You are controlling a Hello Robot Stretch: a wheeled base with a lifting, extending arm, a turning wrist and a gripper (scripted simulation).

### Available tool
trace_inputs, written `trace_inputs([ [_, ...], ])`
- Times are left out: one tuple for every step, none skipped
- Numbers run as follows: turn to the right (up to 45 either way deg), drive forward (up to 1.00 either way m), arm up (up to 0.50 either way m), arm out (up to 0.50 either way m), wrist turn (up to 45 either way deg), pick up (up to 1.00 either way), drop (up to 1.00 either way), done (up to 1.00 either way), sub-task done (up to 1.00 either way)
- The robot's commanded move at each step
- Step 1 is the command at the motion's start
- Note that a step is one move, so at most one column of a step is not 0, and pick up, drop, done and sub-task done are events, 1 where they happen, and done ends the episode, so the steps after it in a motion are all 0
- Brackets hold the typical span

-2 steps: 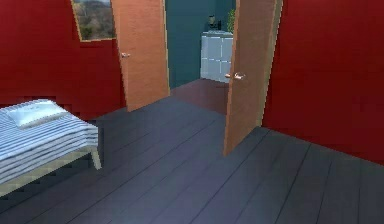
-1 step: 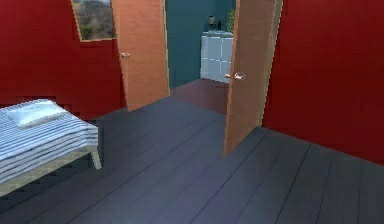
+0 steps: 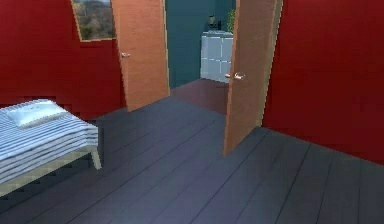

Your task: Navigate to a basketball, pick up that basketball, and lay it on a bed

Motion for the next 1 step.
trace_inputs([
  [0.0, 0.0, 0.2, 0.0, 0.0, 0.0, 0.0, 0.0, 0.0],
])
